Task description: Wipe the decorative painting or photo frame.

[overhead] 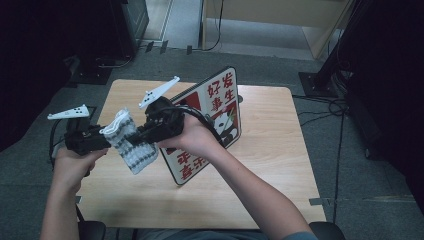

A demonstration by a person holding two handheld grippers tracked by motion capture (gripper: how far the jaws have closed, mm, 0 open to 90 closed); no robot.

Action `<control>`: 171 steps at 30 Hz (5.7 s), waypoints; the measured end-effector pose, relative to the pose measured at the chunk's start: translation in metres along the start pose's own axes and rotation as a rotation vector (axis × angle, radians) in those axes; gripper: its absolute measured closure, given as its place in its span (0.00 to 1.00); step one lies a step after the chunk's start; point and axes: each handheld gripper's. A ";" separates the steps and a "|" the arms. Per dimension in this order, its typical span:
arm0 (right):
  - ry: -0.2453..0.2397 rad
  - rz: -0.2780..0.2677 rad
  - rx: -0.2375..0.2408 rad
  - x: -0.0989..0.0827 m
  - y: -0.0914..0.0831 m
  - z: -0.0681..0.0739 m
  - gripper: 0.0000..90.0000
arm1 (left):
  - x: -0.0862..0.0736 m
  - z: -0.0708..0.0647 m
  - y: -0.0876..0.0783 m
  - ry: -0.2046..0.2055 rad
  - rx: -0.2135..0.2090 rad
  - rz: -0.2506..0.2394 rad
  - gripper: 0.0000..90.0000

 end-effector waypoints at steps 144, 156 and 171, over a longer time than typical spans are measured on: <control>0.172 0.141 -0.093 -0.150 0.032 -0.019 0.86 | 0.032 -0.038 0.048 0.045 -0.110 0.036 0.85; 0.158 0.152 -0.095 -0.167 0.039 -0.022 0.86 | 0.032 -0.038 0.047 0.048 -0.112 0.039 0.85; 0.156 0.168 -0.098 -0.179 0.044 -0.024 0.86 | 0.031 -0.038 0.047 0.051 -0.110 0.041 0.85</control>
Point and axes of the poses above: each handheld gripper's, and its own axes: y roughly forward along the jaws, x roughly out of its top, z roughly to its left, and after that the axes turned 5 degrees about -x, right-handed
